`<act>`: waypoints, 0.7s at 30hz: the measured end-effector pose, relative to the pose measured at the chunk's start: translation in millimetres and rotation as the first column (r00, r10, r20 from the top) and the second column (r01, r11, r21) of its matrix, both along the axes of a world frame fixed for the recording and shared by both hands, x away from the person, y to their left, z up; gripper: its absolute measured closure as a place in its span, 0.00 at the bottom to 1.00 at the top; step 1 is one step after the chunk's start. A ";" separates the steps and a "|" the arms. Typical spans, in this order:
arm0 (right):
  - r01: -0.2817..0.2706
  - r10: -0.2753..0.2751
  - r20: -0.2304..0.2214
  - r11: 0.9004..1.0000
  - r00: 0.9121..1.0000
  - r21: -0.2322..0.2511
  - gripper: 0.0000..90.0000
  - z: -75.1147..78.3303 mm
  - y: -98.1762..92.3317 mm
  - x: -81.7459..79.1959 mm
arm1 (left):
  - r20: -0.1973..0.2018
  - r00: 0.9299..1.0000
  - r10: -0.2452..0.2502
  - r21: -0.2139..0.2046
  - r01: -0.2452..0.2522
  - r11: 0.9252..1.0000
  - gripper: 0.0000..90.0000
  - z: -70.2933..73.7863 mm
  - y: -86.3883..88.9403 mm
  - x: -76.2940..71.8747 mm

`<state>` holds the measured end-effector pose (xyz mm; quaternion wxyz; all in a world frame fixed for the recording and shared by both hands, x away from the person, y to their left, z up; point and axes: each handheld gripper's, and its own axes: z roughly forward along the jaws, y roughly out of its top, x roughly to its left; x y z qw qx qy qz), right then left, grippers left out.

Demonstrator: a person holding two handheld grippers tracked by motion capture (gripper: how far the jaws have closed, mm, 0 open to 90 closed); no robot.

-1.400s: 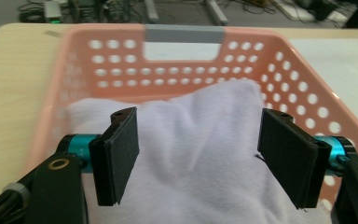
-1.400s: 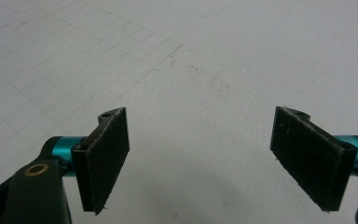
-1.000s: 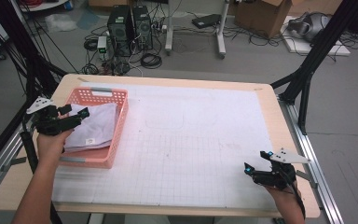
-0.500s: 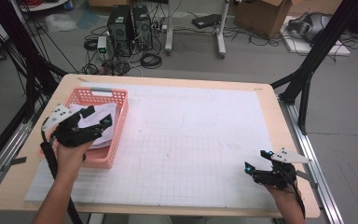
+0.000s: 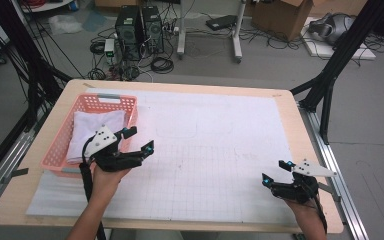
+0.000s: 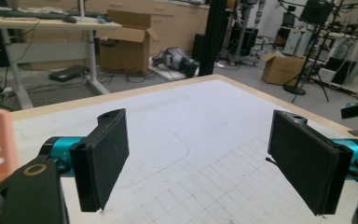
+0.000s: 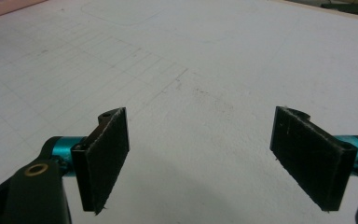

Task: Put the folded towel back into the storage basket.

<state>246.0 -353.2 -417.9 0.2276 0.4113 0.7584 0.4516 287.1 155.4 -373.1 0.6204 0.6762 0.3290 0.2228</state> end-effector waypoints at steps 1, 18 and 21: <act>0.001 -0.001 -0.003 1.000 1.000 0.002 0.21 0.3 -0.6 -0.4 | -0.001 1.000 -0.010 -0.003 0.010 1.000 0.23 -2.2 -4.0 -0.8; 0.007 -0.007 0.021 1.000 1.000 -0.001 0.21 -1.8 -1.4 -2.0 | -0.019 0.996 -0.089 0.059 0.090 0.994 0.24 -38.1 -39.3 -14.0; 0.009 -0.009 0.027 1.000 1.000 0.000 0.21 -2.3 -1.2 -2.1 | -0.034 0.995 -0.094 0.057 0.096 0.994 0.24 -44.7 -41.5 -14.8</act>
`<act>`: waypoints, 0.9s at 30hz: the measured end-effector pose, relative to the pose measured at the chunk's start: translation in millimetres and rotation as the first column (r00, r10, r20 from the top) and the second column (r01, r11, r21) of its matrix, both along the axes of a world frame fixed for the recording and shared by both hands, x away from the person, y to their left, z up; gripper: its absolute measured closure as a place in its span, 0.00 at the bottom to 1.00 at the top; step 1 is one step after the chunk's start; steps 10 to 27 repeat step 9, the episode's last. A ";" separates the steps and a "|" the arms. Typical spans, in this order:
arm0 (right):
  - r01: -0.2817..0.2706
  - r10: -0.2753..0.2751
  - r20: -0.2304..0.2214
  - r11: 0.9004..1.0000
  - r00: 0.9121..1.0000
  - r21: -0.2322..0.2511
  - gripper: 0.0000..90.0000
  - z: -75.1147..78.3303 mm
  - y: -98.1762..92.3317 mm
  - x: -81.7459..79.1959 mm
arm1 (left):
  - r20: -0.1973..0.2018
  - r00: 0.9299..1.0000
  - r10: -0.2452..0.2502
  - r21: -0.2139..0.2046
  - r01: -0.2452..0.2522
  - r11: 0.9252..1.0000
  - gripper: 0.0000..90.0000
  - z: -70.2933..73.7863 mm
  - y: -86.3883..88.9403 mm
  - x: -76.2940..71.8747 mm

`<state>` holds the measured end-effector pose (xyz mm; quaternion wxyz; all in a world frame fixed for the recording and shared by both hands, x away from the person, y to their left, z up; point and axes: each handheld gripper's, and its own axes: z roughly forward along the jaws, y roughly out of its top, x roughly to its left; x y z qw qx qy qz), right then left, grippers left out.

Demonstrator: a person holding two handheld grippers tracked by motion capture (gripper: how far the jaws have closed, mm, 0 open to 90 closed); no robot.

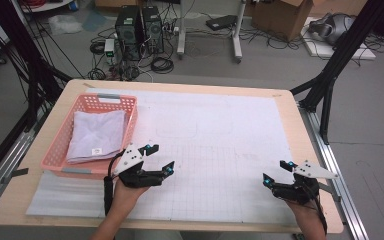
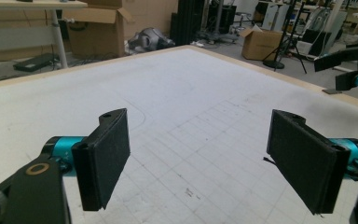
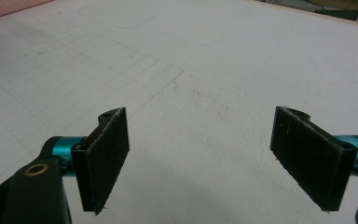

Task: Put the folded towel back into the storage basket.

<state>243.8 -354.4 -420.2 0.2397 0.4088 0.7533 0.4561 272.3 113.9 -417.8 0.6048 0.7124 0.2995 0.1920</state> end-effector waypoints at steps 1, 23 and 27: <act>0.001 -0.001 0.002 1.000 1.000 -0.004 0.21 0.3 -0.3 -0.4 | -0.003 1.000 -0.001 0.003 0.001 1.000 0.24 -0.9 -0.3 0.0; 0.008 -0.009 0.006 1.000 1.000 0.001 0.21 0.3 -1.8 0.1 | -0.017 1.000 0.006 0.005 -0.006 1.000 0.24 -5.3 -0.9 2.6; 0.008 -0.009 0.006 1.000 1.000 0.001 0.21 0.3 -1.8 0.1 | -0.017 1.000 0.006 0.005 -0.006 1.000 0.24 -5.3 -0.9 2.6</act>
